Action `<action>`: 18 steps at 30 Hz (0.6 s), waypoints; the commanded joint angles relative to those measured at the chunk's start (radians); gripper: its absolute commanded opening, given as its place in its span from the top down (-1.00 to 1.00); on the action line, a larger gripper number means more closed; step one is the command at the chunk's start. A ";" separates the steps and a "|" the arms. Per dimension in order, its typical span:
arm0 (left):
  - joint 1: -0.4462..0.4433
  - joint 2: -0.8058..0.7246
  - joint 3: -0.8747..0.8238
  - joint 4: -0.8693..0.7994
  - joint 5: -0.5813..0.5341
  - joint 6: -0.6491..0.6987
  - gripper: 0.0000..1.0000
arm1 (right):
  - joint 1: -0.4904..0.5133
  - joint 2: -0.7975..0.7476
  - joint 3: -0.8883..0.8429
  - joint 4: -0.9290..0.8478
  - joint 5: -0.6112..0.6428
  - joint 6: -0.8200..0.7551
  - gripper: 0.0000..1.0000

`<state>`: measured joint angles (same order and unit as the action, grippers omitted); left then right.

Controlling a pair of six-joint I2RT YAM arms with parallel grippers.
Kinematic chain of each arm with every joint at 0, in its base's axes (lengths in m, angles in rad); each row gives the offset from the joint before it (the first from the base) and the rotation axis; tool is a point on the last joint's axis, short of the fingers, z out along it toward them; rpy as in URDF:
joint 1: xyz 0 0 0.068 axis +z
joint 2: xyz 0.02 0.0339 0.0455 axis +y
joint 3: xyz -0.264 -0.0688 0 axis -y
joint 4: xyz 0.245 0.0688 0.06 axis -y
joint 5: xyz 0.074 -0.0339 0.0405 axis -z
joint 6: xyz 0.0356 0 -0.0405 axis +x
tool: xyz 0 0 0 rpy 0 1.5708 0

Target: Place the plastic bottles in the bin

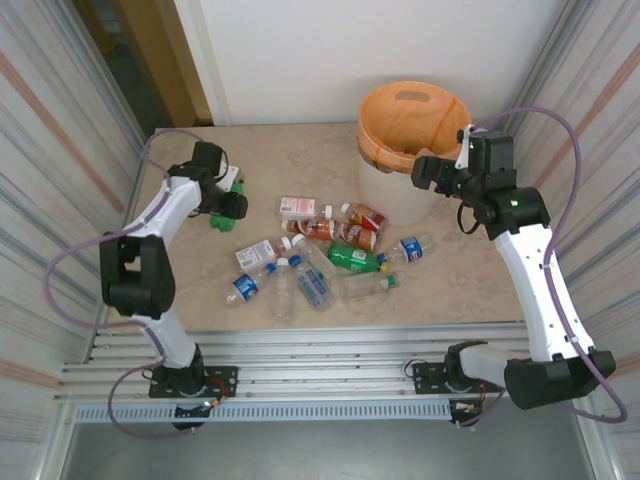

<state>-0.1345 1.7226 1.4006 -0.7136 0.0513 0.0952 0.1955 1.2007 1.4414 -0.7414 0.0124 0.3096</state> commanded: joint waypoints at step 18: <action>-0.366 -0.511 -0.339 0.507 0.134 -0.283 0.18 | 0.259 0.197 0.118 0.293 -0.472 0.149 -0.80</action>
<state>-0.4664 1.2461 1.0847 -0.3126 0.1638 -0.1387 0.4213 1.3670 1.5024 -0.5056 -0.3828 0.4362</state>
